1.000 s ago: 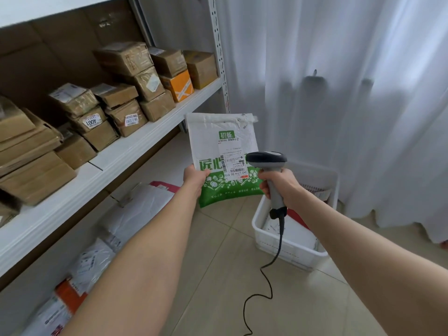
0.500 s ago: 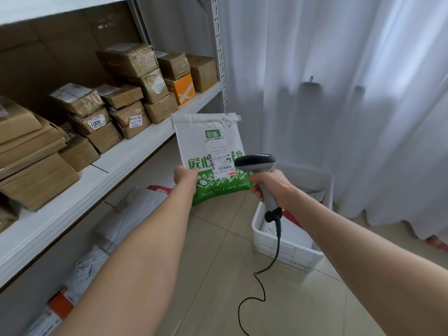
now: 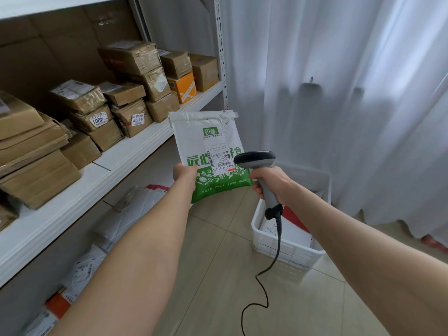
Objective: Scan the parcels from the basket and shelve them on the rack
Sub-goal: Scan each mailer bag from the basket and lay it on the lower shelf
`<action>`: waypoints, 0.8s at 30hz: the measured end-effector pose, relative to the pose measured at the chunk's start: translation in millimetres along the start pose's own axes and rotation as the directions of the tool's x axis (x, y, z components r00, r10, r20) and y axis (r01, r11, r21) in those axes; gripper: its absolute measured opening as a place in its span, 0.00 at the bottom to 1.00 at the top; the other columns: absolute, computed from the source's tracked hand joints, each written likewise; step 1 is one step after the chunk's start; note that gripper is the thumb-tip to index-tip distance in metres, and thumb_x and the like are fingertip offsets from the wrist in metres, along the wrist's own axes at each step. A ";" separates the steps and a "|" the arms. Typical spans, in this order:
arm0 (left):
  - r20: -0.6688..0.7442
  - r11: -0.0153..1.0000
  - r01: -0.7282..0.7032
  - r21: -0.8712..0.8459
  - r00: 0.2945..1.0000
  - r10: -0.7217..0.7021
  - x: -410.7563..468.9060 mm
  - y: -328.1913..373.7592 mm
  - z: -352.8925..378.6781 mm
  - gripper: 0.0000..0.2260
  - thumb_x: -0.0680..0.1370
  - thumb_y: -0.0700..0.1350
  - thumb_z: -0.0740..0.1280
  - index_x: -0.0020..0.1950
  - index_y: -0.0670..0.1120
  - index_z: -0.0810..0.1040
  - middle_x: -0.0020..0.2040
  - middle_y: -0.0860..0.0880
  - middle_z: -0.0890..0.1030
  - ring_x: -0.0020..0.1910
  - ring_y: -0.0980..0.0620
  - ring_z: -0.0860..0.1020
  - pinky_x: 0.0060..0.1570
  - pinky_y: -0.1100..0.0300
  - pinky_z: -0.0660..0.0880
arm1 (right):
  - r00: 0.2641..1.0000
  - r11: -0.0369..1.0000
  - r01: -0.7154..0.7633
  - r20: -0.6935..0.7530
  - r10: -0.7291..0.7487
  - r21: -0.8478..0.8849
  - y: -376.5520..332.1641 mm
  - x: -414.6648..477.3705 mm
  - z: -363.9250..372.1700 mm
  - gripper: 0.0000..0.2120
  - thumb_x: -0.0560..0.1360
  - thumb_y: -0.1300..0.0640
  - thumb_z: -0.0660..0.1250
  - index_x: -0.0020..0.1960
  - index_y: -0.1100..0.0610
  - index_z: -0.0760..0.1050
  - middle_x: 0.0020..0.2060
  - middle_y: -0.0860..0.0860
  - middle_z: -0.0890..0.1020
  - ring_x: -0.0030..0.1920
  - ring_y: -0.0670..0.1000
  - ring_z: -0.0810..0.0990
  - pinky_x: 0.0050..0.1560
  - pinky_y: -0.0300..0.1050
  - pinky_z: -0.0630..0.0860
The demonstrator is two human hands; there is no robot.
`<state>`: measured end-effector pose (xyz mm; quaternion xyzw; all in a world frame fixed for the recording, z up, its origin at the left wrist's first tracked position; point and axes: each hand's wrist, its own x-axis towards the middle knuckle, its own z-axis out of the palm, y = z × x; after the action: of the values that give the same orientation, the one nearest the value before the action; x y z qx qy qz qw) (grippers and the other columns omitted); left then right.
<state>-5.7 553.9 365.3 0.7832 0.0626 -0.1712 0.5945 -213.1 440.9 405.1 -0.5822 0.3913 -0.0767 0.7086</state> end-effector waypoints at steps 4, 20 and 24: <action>0.000 1.000 0.004 0.002 1.000 -0.004 2.3 -1.3 -3.2 0.10 0.77 0.35 0.67 0.58 0.40 0.78 0.53 0.43 0.82 0.43 0.48 0.80 0.40 0.59 0.77 | 1.000 1.000 -0.006 0.013 0.005 0.012 0.3 1.8 1.0 0.03 0.72 0.64 0.67 0.41 0.62 0.73 0.23 0.53 0.76 0.21 0.48 0.72 0.24 0.37 0.70; 0.135 0.975 0.217 0.045 0.966 -0.221 5.5 -54.1 -47.3 0.11 0.78 0.36 0.66 0.60 0.37 0.73 0.57 0.39 0.80 0.52 0.41 0.81 0.52 0.48 0.79 | 0.972 0.995 -0.099 -0.214 0.096 0.000 36.2 41.4 34.2 0.15 0.71 0.63 0.73 0.55 0.62 0.73 0.45 0.56 0.77 0.46 0.57 0.78 0.49 0.52 0.78; 0.084 0.957 0.287 0.033 0.954 -0.289 19.3 -77.5 -77.6 0.12 0.78 0.36 0.66 0.61 0.37 0.72 0.57 0.38 0.79 0.52 0.41 0.80 0.44 0.54 0.77 | 0.975 0.981 -0.186 -0.112 0.192 0.061 49.1 47.6 66.1 0.14 0.72 0.63 0.72 0.55 0.61 0.72 0.47 0.58 0.76 0.43 0.56 0.76 0.48 0.54 0.77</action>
<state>3.9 647.9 306.4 0.7635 0.1481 -0.2906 0.5573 -155.1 479.9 340.5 -0.5190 0.4837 -0.0527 0.7028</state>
